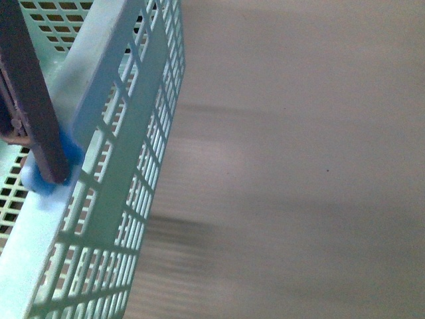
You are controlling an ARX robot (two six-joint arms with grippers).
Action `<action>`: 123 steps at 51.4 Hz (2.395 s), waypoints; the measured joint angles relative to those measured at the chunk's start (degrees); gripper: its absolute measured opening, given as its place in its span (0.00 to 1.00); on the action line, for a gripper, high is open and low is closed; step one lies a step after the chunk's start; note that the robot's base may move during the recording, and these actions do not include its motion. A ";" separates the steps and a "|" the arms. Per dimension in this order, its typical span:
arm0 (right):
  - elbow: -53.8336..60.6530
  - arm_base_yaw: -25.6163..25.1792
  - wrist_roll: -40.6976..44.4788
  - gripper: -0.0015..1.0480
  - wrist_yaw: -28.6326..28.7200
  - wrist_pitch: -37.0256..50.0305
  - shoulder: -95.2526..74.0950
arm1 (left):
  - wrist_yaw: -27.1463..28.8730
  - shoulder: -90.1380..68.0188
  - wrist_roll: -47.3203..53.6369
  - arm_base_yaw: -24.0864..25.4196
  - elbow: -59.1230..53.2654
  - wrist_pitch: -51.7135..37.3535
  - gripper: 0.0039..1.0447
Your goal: Pick mango and avocado into basket
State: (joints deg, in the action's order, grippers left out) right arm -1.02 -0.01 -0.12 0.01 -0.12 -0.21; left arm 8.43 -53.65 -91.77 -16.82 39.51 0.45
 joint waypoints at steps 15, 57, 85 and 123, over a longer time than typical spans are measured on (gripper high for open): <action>0.00 0.00 -0.02 0.92 0.00 0.00 0.02 | 0.11 0.02 -0.02 -0.02 0.00 0.00 0.26; 0.00 0.00 -0.02 0.92 -0.02 0.00 0.02 | 0.13 -0.02 -0.02 -0.02 0.02 0.04 0.26; 0.00 0.00 -0.02 0.92 0.00 0.00 0.00 | 0.15 -0.02 -0.02 -0.02 0.04 0.07 0.26; 0.00 0.00 -0.02 0.92 -0.02 0.02 0.02 | 0.13 -0.02 0.00 -0.04 0.07 0.07 0.26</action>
State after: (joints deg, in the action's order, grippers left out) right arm -1.02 -0.01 -0.14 -0.01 -0.10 -0.19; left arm 8.56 -53.67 -91.77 -16.86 39.57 0.51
